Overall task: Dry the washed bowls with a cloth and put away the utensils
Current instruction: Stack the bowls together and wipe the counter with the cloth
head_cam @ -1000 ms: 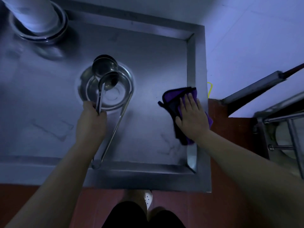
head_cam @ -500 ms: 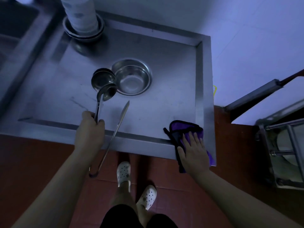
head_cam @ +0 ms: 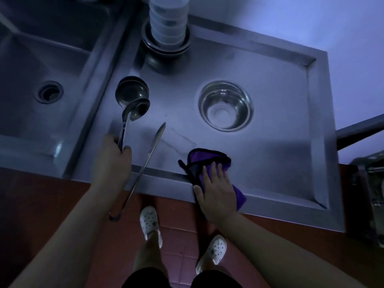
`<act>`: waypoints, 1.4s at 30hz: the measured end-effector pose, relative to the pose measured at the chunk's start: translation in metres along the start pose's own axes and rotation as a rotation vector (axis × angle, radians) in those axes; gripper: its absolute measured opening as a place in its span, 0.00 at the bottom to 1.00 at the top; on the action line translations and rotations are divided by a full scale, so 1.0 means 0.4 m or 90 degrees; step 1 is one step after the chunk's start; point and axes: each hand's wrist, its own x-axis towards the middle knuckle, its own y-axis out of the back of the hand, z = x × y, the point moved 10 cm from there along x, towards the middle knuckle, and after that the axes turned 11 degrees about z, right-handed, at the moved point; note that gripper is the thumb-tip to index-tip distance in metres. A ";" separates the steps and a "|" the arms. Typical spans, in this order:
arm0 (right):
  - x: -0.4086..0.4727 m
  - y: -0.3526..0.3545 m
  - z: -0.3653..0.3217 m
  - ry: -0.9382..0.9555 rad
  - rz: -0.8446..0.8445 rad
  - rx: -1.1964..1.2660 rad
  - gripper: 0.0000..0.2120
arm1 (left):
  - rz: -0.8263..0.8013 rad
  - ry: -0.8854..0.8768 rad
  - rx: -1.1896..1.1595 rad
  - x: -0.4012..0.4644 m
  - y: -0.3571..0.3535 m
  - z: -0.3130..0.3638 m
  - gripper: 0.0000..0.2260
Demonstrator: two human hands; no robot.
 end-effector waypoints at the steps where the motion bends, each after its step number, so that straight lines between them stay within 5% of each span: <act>1: 0.023 -0.013 -0.066 0.013 -0.005 0.010 0.30 | 0.005 -0.005 0.010 0.038 0.031 -0.018 0.05; 9: 0.193 -0.125 -0.558 0.120 -0.043 0.079 0.33 | 0.067 0.022 0.003 0.290 0.234 -0.149 0.04; 13: 0.252 -0.143 -0.652 0.075 -0.028 0.096 0.36 | 0.063 0.043 -0.002 0.341 0.256 -0.179 0.05; 19: 0.287 -0.143 -0.490 0.054 -0.022 0.078 0.33 | 0.003 0.027 -0.035 0.359 0.173 -0.130 0.04; 32: 0.081 0.007 0.343 -0.452 0.091 -0.023 0.35 | -0.095 -0.077 -0.004 0.282 0.012 -0.005 0.05; 37: 0.130 0.006 0.262 -0.423 0.086 -0.072 0.33 | -0.092 -0.040 0.005 0.306 0.018 -0.014 0.05; 42: 0.269 -0.057 -0.122 -0.107 0.055 -0.006 0.32 | -0.085 -0.030 0.040 0.353 0.027 -0.025 0.09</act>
